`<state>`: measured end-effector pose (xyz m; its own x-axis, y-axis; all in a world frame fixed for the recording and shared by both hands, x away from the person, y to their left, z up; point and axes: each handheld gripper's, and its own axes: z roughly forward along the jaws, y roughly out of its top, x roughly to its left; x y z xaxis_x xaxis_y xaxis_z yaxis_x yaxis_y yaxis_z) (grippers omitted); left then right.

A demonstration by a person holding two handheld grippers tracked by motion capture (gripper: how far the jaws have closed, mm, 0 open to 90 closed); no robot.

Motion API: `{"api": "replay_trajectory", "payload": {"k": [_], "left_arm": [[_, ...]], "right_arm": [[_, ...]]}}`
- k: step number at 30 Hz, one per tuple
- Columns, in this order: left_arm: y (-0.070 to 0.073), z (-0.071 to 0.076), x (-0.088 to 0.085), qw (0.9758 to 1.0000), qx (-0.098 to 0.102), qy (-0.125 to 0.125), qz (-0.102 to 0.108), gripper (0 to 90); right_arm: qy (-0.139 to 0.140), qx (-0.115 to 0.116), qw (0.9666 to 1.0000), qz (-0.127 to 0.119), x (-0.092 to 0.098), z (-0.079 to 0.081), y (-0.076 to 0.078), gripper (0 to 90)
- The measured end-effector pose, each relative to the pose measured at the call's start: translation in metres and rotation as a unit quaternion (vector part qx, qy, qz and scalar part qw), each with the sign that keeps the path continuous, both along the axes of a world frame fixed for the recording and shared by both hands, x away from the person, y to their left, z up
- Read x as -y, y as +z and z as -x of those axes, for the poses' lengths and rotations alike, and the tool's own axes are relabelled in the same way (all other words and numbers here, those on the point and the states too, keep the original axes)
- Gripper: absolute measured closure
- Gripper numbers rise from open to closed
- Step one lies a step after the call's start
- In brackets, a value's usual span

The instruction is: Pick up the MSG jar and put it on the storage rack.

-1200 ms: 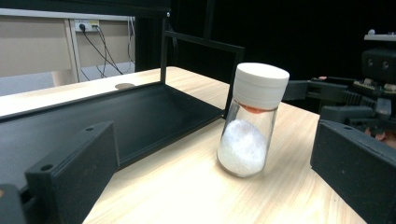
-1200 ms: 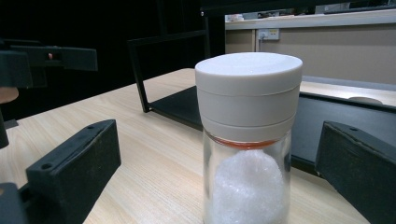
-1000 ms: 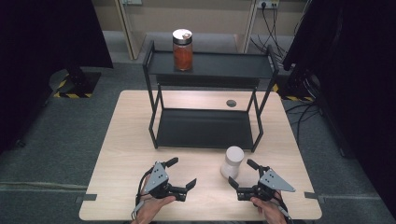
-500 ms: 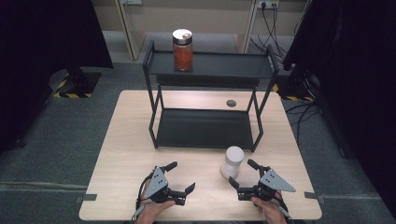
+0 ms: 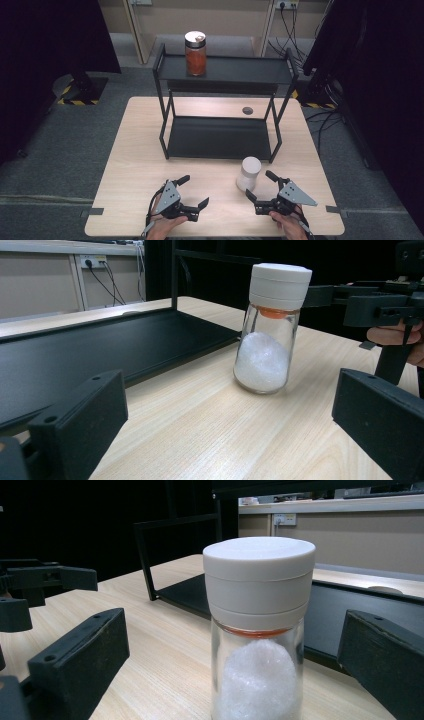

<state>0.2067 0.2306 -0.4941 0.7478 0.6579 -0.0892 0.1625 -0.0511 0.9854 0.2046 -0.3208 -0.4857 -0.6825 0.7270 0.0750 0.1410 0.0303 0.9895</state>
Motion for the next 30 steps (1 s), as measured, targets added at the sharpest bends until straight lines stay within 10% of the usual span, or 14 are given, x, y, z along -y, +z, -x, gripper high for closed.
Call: {"api": "replay_trajectory", "payload": {"k": [30], "left_arm": [[-0.002, 0.001, -0.002, 1.0000, 0.000, 0.002, 0.004, 0.7]], "right_arm": [[-0.024, 0.003, 0.9995, 0.021, -0.017, -0.018, 0.001, 0.9]]}}
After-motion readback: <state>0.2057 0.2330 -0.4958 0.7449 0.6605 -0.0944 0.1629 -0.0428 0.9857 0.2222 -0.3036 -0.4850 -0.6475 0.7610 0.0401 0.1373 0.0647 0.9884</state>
